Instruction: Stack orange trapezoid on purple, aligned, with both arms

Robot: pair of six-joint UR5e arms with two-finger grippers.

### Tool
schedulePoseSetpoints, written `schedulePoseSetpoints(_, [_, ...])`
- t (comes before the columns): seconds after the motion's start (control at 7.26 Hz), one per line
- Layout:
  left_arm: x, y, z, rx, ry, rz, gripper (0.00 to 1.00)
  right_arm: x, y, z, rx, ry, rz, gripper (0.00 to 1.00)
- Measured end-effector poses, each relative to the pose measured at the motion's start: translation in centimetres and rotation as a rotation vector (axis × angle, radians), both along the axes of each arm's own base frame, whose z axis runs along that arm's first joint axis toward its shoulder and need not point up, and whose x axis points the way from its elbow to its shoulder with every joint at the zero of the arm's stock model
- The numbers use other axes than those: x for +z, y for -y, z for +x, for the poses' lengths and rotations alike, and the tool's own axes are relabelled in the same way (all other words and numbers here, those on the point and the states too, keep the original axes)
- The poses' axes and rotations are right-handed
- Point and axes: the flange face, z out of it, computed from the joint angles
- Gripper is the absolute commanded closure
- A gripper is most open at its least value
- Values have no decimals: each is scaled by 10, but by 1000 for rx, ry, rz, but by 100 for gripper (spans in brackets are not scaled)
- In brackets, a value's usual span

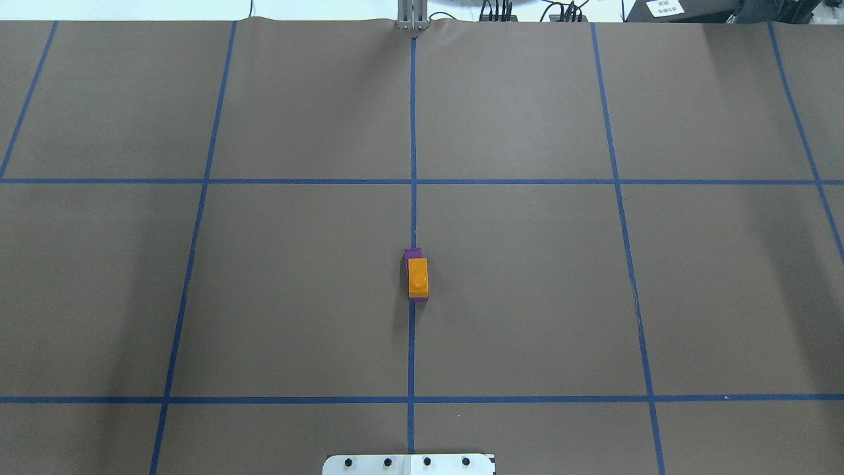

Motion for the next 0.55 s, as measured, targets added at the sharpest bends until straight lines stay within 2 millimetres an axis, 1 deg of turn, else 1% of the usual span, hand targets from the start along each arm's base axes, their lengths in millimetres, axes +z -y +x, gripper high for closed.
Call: schedulePoseSetpoints(0.55, [-2,1,0,0,1,14,0,6,-5,0,-5,0,-6,0])
